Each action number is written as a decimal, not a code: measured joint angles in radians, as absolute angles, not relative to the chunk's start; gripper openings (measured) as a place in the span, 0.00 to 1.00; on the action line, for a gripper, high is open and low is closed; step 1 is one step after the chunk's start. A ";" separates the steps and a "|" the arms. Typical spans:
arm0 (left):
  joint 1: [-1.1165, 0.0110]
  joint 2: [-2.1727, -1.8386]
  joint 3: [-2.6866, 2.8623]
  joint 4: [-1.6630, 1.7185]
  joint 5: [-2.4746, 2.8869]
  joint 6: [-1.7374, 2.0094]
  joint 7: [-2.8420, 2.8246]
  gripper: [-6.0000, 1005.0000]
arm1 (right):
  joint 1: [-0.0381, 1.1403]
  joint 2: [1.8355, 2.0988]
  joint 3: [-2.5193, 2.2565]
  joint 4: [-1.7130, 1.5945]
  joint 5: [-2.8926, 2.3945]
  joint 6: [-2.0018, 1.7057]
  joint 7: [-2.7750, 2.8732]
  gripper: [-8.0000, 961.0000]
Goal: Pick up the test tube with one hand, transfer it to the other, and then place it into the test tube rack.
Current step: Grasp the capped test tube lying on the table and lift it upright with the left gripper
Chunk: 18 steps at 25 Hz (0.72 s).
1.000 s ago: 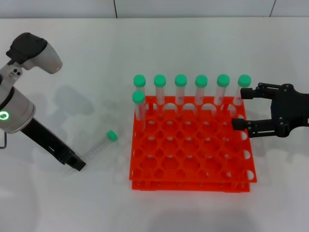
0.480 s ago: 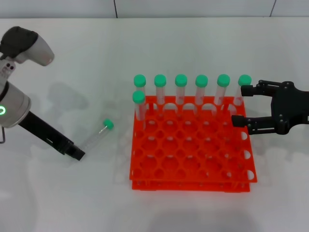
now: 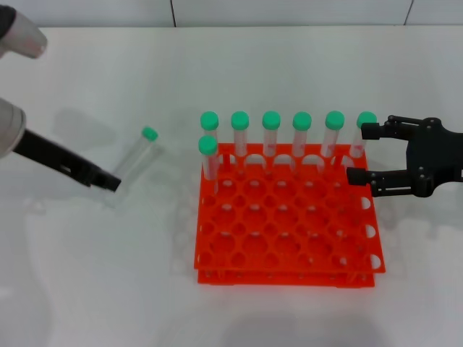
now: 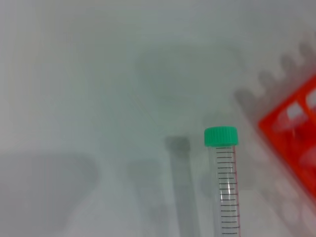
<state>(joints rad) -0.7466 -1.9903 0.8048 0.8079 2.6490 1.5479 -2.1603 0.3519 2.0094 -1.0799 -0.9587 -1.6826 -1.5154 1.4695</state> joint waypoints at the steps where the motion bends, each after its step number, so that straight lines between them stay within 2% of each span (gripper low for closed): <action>1: -0.746 -1.990 0.793 0.814 2.644 1.544 -2.154 0.19 | 0.351 2.009 -1.080 -0.959 -1.680 -1.515 1.469 0.85; 12: -0.703 -1.971 0.740 0.875 2.301 1.465 -2.007 0.19 | 0.350 2.009 -1.075 -0.959 -1.672 -1.501 1.470 0.84; 18: -0.700 -1.984 0.742 0.876 2.047 1.458 -1.863 0.19 | 0.351 2.009 -1.048 -0.959 -1.661 -1.509 1.474 0.83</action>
